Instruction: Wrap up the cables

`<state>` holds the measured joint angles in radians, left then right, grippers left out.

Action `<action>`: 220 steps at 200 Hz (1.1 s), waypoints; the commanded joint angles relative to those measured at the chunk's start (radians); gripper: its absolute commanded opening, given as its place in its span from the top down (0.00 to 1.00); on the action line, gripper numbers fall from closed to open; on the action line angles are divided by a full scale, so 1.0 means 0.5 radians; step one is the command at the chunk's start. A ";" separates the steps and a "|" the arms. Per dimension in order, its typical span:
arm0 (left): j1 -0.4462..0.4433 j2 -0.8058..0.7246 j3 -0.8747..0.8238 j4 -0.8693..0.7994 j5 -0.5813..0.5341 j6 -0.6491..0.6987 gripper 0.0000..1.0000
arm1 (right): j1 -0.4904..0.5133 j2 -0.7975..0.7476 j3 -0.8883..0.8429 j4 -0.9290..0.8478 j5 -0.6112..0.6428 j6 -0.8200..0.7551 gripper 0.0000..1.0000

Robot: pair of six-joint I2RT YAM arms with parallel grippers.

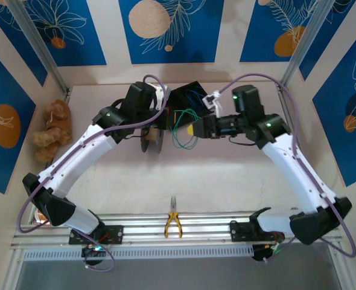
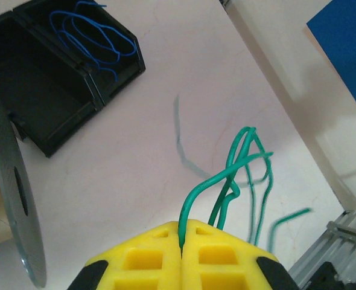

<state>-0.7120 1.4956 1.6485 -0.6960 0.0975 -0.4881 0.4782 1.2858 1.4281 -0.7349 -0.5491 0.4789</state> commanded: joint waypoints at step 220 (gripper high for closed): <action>0.028 -0.044 -0.088 -0.028 -0.207 -0.038 1.00 | -0.137 -0.032 -0.175 0.226 0.110 0.347 1.00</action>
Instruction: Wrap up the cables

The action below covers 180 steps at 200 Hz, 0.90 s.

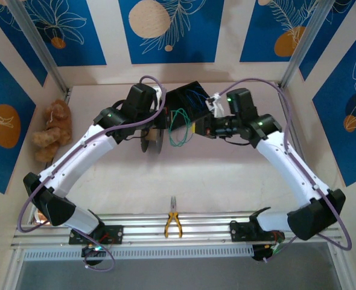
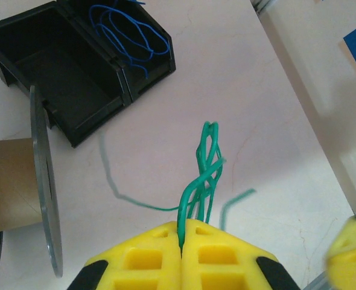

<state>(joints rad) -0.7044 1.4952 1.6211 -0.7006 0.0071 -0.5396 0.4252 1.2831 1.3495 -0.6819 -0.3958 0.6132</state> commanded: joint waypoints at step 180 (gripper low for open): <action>0.014 -0.175 -0.239 0.315 0.424 0.079 1.00 | -0.002 0.203 0.098 0.299 -0.379 0.284 0.64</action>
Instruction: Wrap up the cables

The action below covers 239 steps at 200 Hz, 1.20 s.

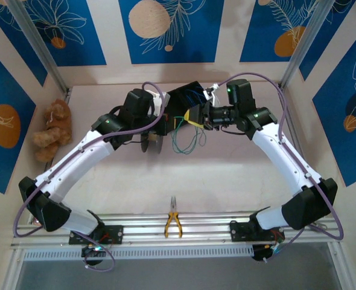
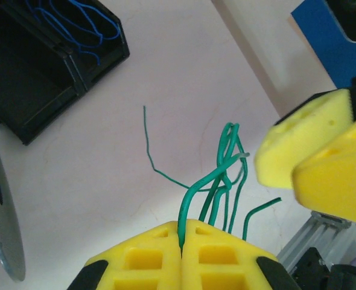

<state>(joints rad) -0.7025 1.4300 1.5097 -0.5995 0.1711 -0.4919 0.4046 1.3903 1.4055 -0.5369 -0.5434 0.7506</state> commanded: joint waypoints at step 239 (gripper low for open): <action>0.129 -0.122 -0.076 -0.004 -0.013 -0.003 1.00 | 0.088 -0.072 -0.047 -0.019 0.011 -0.109 1.00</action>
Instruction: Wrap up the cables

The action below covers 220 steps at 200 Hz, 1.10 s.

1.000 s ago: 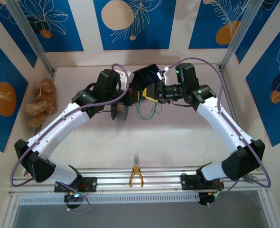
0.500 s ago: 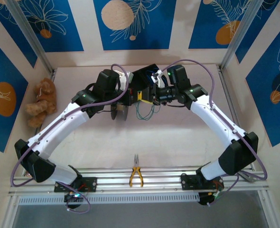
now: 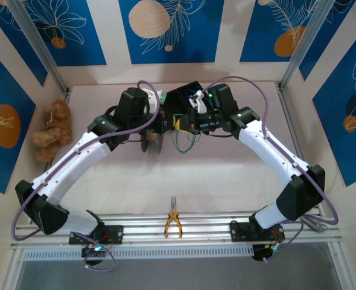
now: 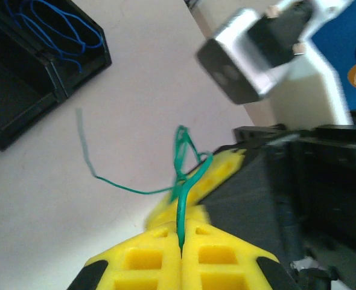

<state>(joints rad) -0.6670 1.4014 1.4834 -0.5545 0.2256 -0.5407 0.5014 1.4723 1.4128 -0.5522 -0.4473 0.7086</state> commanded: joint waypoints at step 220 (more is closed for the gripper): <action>0.136 0.256 0.055 0.254 -0.206 0.128 1.00 | -0.850 -0.904 -0.501 -0.008 -1.201 -0.087 0.75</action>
<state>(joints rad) -0.6170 1.5005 1.4425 -0.5095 0.1120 -0.4690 0.0807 1.0100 1.1881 -0.4828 -1.0153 0.7277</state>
